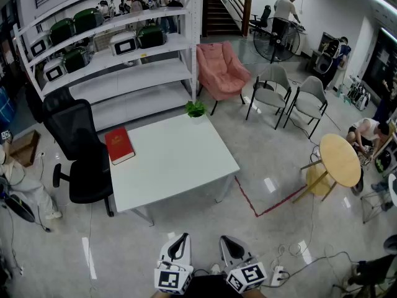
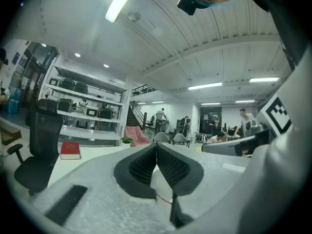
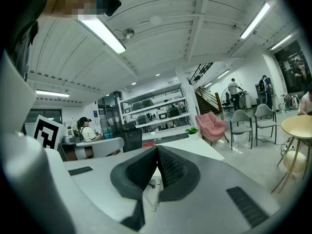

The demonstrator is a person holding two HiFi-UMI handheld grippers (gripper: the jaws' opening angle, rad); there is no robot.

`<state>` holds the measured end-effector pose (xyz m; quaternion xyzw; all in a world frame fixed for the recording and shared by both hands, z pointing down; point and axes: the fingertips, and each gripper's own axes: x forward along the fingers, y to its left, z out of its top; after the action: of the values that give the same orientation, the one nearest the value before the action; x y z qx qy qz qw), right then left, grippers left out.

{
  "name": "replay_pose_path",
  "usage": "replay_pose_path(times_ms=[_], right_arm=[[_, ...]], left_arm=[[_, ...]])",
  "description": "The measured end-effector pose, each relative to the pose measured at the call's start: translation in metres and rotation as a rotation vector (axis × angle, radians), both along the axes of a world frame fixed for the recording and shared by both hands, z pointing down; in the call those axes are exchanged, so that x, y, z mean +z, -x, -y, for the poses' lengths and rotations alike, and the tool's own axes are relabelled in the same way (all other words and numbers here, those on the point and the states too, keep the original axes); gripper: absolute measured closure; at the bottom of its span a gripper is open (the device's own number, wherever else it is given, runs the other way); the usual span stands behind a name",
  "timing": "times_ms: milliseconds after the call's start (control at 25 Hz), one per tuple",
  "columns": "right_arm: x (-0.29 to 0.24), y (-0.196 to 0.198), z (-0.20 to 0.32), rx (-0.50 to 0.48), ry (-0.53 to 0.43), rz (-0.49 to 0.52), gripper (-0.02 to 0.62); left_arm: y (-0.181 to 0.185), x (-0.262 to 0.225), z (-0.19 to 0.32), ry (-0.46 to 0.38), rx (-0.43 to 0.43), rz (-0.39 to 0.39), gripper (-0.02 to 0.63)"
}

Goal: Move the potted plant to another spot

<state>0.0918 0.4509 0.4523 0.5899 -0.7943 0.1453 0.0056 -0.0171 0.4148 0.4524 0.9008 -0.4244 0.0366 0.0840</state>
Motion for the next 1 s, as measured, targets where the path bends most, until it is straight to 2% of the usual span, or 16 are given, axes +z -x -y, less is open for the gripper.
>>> replay_pose_path(times_ms=[280,400,520,760,1000], right_arm=[[0.001,0.008,0.011,0.003,0.009,-0.009,0.584],[0.001,0.01,0.015,0.004,0.012,-0.009,0.584],[0.0,0.017,0.02,0.003,0.006,-0.01,0.584],[-0.003,0.041,0.038,-0.006,-0.021,0.005,0.584],[0.004,0.069,0.056,0.008,-0.006,-0.019,0.584]], left_arm=[[0.008,0.002,0.013,0.011,-0.001,-0.016,0.589],[0.01,-0.001,0.019,-0.011,-0.011,-0.049,0.589],[0.014,0.004,0.021,0.019,0.01,-0.017,0.589],[0.037,0.003,0.042,0.002,-0.006,-0.064,0.589],[0.064,0.012,0.064,0.019,0.012,-0.076,0.589]])
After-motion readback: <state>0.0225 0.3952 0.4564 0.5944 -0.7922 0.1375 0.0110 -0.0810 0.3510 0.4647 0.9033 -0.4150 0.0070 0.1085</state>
